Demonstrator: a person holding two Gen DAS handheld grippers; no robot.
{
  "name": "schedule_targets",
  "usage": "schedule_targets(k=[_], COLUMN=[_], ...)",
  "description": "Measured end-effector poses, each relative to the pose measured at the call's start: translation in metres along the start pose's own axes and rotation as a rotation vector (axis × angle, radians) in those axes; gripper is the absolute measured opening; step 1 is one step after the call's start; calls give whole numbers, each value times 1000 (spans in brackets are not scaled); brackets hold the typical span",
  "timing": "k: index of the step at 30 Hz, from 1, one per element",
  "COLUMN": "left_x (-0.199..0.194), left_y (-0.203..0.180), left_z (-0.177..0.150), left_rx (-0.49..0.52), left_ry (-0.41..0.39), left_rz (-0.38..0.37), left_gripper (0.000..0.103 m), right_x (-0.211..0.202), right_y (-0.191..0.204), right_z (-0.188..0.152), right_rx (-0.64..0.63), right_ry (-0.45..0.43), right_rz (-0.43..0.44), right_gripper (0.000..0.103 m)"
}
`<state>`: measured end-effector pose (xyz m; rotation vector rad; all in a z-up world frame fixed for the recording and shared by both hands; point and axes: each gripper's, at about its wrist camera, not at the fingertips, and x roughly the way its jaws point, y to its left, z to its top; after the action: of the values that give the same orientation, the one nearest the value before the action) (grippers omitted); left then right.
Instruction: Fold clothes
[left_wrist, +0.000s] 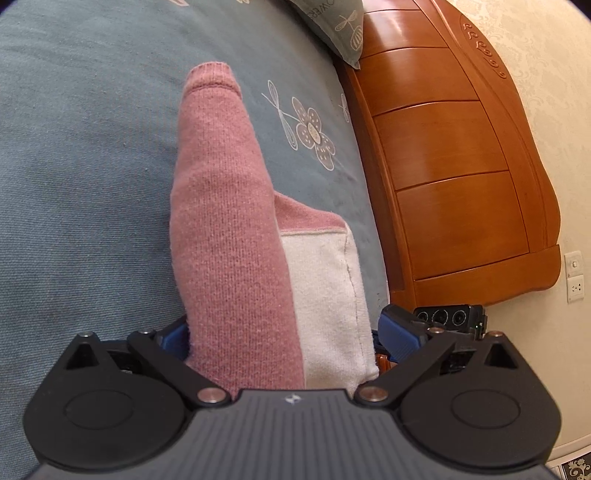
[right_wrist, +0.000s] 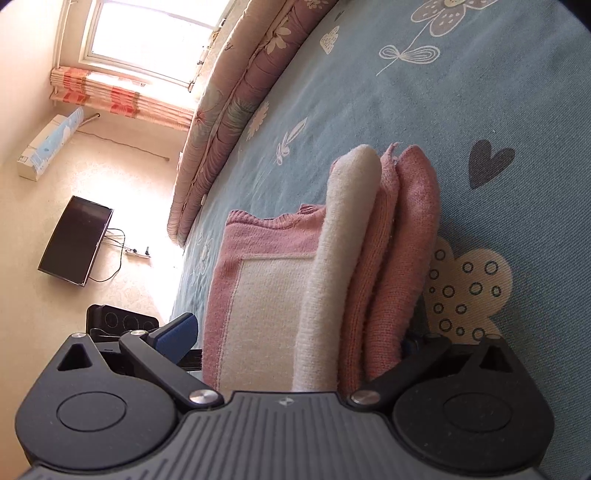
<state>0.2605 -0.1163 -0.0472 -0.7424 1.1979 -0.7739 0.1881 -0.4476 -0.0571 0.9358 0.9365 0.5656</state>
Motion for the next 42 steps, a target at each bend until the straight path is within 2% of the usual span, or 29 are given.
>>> schedule_targets(k=[10, 18, 25, 32, 39, 42], left_x=[47, 108, 159, 192, 219, 202], left_y=[-34, -61, -77, -77, -74, -75], left_z=[7, 28, 38, 31, 44, 43], left_rx=[55, 74, 81, 78, 43, 101], left_ry=[65, 118, 172, 206, 216, 197], left_rz=[-47, -96, -138, -171, -149, -79], left_gripper=[99, 99, 99, 99, 99, 99], right_x=[-56, -94, -133, -159, -170, -176], right_y=[-16, -41, -66, -84, -120, -128], right_z=[30, 69, 104, 126, 131, 129], right_rx=[2, 12, 33, 19, 85, 101], right_ry=[-98, -189, -272, -334, -385, -423], right_rz=[-44, -86, -118, -178, -185, -216], right_gripper=[103, 103, 103, 103, 103, 103])
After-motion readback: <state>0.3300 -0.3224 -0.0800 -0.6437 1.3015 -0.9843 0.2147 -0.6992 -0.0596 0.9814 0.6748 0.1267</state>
